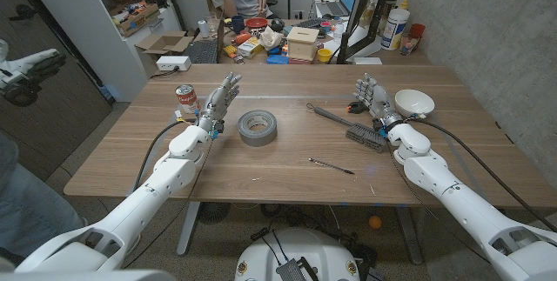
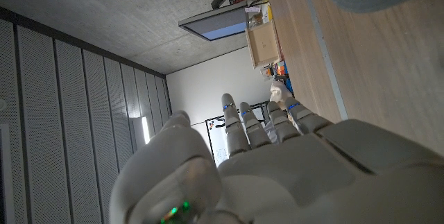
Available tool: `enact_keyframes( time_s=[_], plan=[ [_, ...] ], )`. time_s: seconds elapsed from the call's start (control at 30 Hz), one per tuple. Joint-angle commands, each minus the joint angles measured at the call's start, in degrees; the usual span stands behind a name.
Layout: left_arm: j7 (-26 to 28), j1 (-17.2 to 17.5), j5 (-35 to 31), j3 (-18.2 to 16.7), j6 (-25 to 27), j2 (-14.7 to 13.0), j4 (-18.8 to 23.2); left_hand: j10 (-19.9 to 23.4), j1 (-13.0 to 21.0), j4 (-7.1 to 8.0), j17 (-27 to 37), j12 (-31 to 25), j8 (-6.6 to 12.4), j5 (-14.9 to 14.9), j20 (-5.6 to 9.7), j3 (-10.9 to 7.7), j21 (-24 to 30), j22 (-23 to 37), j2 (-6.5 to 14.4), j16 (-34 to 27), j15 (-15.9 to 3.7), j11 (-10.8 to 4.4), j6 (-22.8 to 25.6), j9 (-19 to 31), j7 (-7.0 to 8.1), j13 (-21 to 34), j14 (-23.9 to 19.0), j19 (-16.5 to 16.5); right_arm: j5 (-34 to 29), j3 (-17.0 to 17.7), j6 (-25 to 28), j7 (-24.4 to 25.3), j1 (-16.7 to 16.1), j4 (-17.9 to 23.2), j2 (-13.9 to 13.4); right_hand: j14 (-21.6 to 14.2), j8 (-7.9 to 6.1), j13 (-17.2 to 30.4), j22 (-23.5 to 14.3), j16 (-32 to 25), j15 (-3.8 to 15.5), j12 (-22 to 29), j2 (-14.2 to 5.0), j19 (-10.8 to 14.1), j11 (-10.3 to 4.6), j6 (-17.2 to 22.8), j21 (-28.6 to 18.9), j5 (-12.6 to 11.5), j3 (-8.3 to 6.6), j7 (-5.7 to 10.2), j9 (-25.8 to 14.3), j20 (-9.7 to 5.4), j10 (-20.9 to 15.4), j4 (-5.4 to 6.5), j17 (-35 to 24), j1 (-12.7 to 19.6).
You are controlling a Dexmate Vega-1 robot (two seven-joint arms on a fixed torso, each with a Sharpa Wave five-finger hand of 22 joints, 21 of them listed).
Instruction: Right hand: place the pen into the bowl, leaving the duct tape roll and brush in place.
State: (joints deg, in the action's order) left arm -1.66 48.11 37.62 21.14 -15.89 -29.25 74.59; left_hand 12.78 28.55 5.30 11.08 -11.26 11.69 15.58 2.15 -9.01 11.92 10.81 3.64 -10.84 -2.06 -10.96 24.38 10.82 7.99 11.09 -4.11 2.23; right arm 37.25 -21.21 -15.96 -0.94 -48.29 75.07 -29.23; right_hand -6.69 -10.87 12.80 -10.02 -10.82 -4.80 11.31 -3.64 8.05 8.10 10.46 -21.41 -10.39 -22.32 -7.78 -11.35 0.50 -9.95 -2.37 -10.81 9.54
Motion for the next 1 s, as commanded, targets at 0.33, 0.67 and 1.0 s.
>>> enact_keyframes(
  time_s=[0.33, 0.67, 1.0],
  plan=[
    [-0.16, -0.82, 0.42, 0.25, 2.8, -0.78, 0.57, 0.46, 0.48, -0.04, 0.11, -0.35, 0.26, 0.17, 2.56, -0.29, 0.33, 0.16, 0.1, -0.22, -6.97, 0.04, 0.52, 0.25, -0.05, 0.16, -0.6, 0.63, -0.9, 0.7, 0.87, 3.53, -2.64, 5.31, -1.28, -0.61, -0.4, -0.71, -0.29, -0.29, 0.12, 0.22, -2.16, 0.59, 0.02, 1.11, 0.27, -0.47, -1.44, -0.29, 0.12, -0.02, -0.31, -0.78, 0.08, 2.26],
    [-0.92, -1.1, 0.78, 0.05, 2.76, -0.96, 0.21, 0.46, 0.48, -0.04, 0.11, -0.35, 0.26, 0.17, 2.56, -0.29, 0.33, 0.16, 0.1, -0.22, -6.97, 0.04, 0.52, 0.25, -0.05, 0.16, -0.6, 0.63, -3.15, 0.51, 0.96, 5.8, -4.41, 8.69, -2.49, -0.73, -0.43, -1.08, -0.3, -0.29, 0.29, 0.21, -2.76, 0.73, -0.02, 1.32, 0.48, -0.37, -1.79, -0.03, 0.25, -0.09, -0.29, -1.23, 0.19, 3.06],
    [-3.83, -1.74, 1.76, -0.17, 2.15, -1.29, -1.54, 0.46, 0.48, -0.04, 0.11, -0.35, 0.26, 0.17, 2.56, -0.29, 0.33, 0.16, 0.1, -0.22, -6.97, 0.04, 0.52, 0.25, -0.05, 0.16, -0.6, 0.63, -7.98, -0.12, 1.85, 10.77, -7.17, 14.53, -3.94, -0.79, -0.54, -1.4, -0.31, -0.27, 0.26, 0.22, -2.93, 0.81, 0.0, 1.78, 0.7, -0.22, -1.91, 0.36, 0.35, -0.02, -0.3, -1.69, 0.26, 3.67]
  ],
)
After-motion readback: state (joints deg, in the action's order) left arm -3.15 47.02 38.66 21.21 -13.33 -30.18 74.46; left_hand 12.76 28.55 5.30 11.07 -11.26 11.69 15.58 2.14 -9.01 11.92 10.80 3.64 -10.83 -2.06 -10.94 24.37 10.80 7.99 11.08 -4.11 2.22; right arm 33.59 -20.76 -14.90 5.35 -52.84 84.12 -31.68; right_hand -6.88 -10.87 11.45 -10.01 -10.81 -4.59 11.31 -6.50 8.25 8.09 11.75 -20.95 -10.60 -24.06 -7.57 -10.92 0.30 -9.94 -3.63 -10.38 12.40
